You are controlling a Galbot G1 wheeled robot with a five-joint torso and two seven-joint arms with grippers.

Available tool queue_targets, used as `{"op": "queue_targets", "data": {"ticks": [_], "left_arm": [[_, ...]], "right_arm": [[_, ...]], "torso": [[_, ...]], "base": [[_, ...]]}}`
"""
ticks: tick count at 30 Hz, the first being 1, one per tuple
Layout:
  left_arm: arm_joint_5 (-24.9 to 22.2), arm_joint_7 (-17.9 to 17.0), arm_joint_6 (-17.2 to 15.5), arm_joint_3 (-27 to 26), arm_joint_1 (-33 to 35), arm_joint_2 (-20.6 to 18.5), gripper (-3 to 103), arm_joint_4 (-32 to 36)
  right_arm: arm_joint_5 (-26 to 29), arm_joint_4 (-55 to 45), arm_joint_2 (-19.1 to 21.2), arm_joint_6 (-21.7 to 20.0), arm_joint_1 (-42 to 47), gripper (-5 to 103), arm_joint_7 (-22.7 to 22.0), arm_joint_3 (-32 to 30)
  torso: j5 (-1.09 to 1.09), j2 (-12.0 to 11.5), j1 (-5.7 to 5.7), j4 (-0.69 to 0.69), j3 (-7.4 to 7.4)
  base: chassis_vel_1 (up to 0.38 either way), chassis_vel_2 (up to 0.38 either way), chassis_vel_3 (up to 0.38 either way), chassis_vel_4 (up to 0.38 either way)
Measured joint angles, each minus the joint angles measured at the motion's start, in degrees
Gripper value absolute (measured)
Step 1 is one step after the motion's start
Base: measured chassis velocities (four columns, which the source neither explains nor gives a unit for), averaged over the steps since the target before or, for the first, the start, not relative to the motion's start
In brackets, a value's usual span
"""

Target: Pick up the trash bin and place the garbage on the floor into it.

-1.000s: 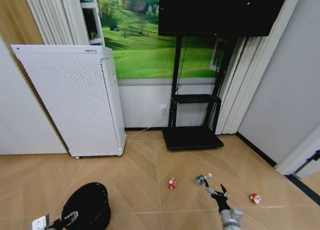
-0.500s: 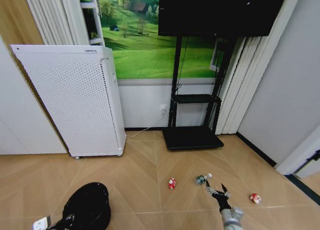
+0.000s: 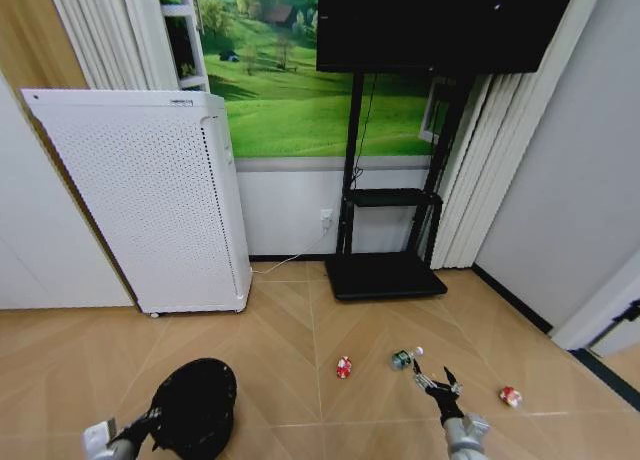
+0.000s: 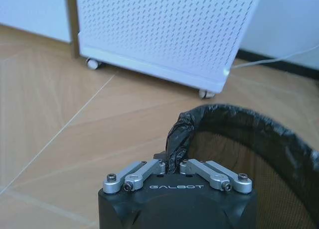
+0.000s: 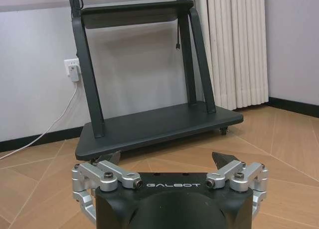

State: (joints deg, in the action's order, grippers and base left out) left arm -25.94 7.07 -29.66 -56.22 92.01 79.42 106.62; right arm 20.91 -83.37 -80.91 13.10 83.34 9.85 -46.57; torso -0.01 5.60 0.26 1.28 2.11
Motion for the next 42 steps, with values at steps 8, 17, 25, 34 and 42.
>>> {"op": "queue_targets", "data": {"ticks": [8,17,25,34,42], "left_arm": [[0.57,3.48,9.66,2.34,-5.88,-0.99,7,-0.57],[0.50,5.53,13.10,8.71,-12.32,-4.92,7,1.74],[-1.31,4.00,11.55,13.81,-17.86,-12.35,7,5.44],[-4.29,1.90,9.29,14.50,-17.47,-17.86,7,11.14],[-4.28,1.92,9.40,14.59,-15.81,-18.41,7,11.81]], "right_arm": [[-0.63,-2.43,-0.76,-1.32,0.51,100,-0.46,0.10],[4.99,-9.08,0.08,-14.95,2.15,100,3.42,2.08],[5.37,-10.39,2.69,-21.61,-0.24,100,10.27,4.24],[-14.01,-7.46,2.38,-18.30,-3.98,100,14.13,6.63],[-15.92,-6.87,1.62,-18.44,-3.99,100,15.89,6.99]], "torso": [[0.01,0.00,0.00,0.01,0.00],[-0.01,0.00,0.00,0.00,0.00],[0.01,0.00,0.01,0.00,0.00],[0.01,0.00,0.01,-0.01,0.00],[0.01,0.00,0.00,-0.01,0.00]], "base": [[0.000,0.000,0.000,0.000],[0.000,0.000,0.000,0.000],[0.000,0.000,0.000,0.000],[0.000,0.000,0.000,0.000],[0.000,0.000,0.000,0.000]]}}
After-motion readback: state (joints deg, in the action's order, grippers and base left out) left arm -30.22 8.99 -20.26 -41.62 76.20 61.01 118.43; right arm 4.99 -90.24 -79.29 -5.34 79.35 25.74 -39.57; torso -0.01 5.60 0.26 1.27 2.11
